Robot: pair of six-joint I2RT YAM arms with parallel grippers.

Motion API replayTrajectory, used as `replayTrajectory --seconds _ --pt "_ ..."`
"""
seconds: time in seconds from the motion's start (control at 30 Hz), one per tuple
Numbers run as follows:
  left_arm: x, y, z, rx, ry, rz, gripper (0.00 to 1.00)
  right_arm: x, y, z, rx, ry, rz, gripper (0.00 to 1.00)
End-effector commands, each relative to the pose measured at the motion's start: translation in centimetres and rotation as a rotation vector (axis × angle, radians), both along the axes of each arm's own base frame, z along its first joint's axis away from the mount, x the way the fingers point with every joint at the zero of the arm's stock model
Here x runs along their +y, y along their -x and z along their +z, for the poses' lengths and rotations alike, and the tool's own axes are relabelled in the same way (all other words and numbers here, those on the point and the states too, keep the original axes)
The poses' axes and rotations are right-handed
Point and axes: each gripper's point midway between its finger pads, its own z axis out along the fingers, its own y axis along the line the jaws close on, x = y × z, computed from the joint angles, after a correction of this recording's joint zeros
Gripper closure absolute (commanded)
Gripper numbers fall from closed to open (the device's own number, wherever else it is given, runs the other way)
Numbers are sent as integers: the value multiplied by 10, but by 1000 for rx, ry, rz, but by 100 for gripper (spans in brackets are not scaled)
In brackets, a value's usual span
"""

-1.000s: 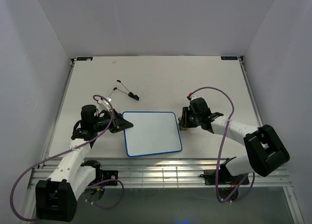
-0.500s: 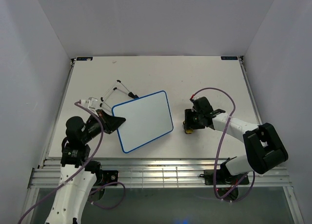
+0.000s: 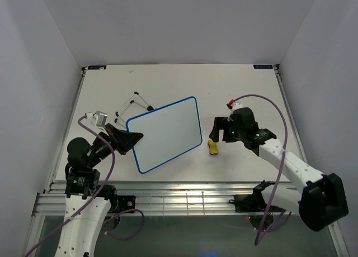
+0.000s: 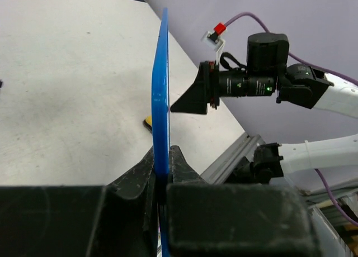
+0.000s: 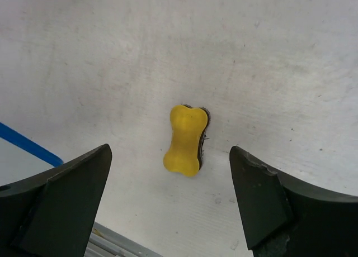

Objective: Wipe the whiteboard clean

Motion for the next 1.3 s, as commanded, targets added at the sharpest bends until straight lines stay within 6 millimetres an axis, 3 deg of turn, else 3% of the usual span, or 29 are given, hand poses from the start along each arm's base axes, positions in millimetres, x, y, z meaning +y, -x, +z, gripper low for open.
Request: replayTrajectory --seconds 0.0,0.07,0.1,0.17,0.2,0.27,0.4,0.57,0.67,0.77,0.8,0.9,1.1,1.17,1.2,1.27 --pt "-16 20 31 -133 42 -160 100 -14 2 41 -140 -28 2 8" --pt "-23 24 34 -170 56 -237 100 -28 12 65 -238 -42 -4 10" --pt "-29 37 40 -199 68 -328 100 -32 19 84 -301 -83 10 10" --pt "-33 37 32 -173 80 -392 100 -33 31 100 -333 -116 59 10" --pt "-36 45 36 -199 84 -445 100 -27 42 111 -339 -171 116 10" --pt "-38 43 33 -173 95 -480 100 -17 54 131 -354 -222 197 10" --pt "-40 45 40 -180 103 -533 100 4 85 158 -369 -335 381 5" --pt "-41 58 47 -219 124 -605 100 18 107 171 -357 -418 522 0" --pt "-41 56 47 -217 139 -608 100 24 120 181 -353 -468 603 4" --pt "-41 46 46 -191 168 -578 100 12 107 188 -382 -412 471 6" --pt "-41 44 45 -183 177 -570 100 -7 84 184 -410 -316 304 6" --pt "-41 34 43 -150 201 -533 100 -51 57 187 -442 -165 4 7" --pt "-41 27 37 -125 199 -517 100 -87 60 229 -577 -127 -180 7" --pt "-41 29 38 -130 196 -521 100 -85 66 243 -611 -140 -151 7" --pt "-41 29 39 -135 192 -525 100 -62 77 244 -598 -179 4 6" --pt "-41 30 40 -142 189 -529 100 -38 89 242 -546 -230 164 6"
